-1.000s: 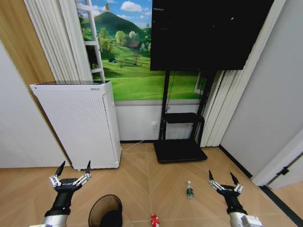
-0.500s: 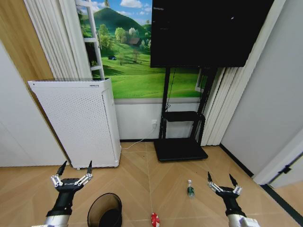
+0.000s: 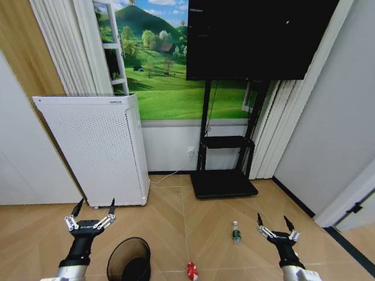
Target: Pick up the trash bin and place the garbage on the floor into it.
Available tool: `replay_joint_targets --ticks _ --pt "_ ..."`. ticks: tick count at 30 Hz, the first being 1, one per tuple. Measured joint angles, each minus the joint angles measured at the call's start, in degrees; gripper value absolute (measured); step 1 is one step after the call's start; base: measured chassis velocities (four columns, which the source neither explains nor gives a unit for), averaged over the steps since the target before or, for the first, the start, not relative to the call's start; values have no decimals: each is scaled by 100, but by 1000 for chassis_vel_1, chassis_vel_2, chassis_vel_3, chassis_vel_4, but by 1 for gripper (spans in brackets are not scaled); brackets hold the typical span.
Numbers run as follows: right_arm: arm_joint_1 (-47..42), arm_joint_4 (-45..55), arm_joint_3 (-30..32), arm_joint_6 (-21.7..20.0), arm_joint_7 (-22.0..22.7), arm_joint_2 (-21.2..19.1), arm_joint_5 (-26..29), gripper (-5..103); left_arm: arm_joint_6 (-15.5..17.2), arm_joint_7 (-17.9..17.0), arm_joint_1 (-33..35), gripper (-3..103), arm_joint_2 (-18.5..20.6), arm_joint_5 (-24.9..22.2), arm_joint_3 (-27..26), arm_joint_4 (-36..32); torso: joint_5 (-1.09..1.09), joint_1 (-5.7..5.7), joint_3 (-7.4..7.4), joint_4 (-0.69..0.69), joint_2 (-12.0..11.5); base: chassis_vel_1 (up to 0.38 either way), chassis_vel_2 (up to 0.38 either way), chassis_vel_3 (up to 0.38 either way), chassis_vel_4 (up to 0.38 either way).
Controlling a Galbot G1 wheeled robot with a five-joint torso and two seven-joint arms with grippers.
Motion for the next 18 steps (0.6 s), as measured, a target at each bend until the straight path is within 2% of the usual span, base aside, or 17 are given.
replay_joint_targets --ticks 18 --pt "-29 5 0 32 -6 20 -33 100 -16 4 -15 100 -21 14 16 34 0 -152 -284 0 -437 0 0 0 0"
